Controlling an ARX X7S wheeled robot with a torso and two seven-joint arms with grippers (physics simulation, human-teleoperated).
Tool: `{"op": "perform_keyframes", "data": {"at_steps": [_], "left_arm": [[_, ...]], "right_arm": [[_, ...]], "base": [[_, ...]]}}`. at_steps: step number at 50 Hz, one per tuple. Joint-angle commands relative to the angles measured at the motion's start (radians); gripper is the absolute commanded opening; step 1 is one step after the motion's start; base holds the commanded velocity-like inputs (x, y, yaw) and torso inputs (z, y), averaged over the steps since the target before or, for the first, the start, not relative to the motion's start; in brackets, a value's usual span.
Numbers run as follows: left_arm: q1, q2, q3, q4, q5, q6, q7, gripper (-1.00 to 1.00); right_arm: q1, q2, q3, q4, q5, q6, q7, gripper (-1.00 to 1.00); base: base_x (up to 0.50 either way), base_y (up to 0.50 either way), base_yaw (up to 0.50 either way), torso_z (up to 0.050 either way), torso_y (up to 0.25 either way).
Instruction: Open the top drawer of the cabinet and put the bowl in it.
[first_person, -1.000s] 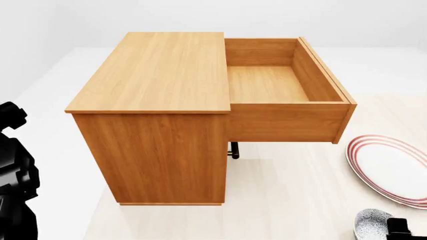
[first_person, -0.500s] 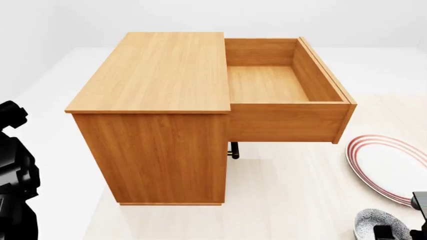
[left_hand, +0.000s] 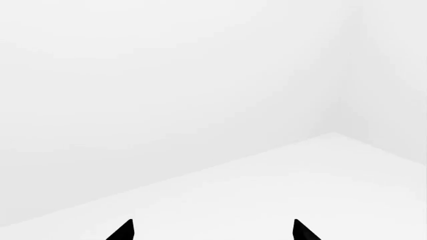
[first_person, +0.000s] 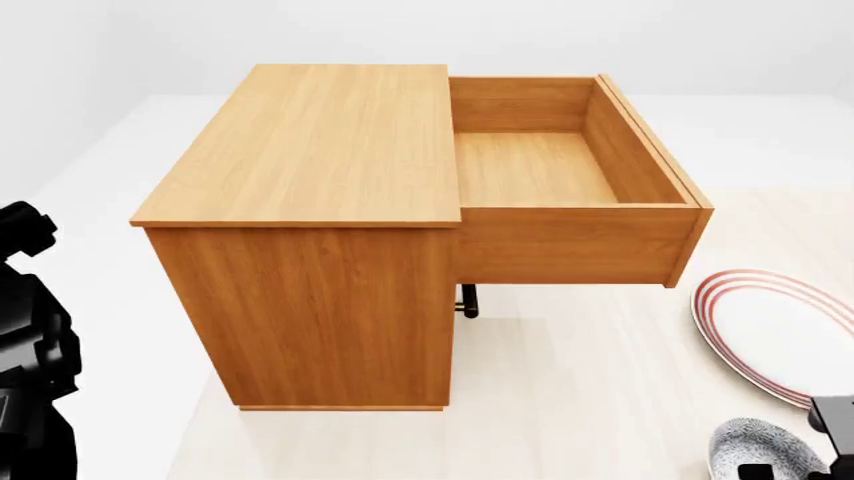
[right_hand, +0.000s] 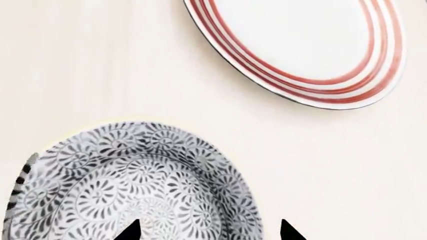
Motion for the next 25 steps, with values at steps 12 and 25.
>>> {"op": "perform_keyframes", "data": {"at_steps": [12,25], "left_arm": [[0.002,0.000,0.001,0.000,0.000,0.003,0.000,1.00],[0.004,0.000,0.000,0.000,-0.001,0.002,-0.001,1.00]], "right_arm": [[-0.003,-0.014,-0.045,0.033,-0.090,-0.024,0.012,-1.00],[-0.056,0.019,0.007,-0.067,-0.058,-0.013,0.043,-1.00]], "base": [[0.00,0.00,0.00,0.000,0.000],[0.00,0.00,0.00,0.000,0.000]]}}
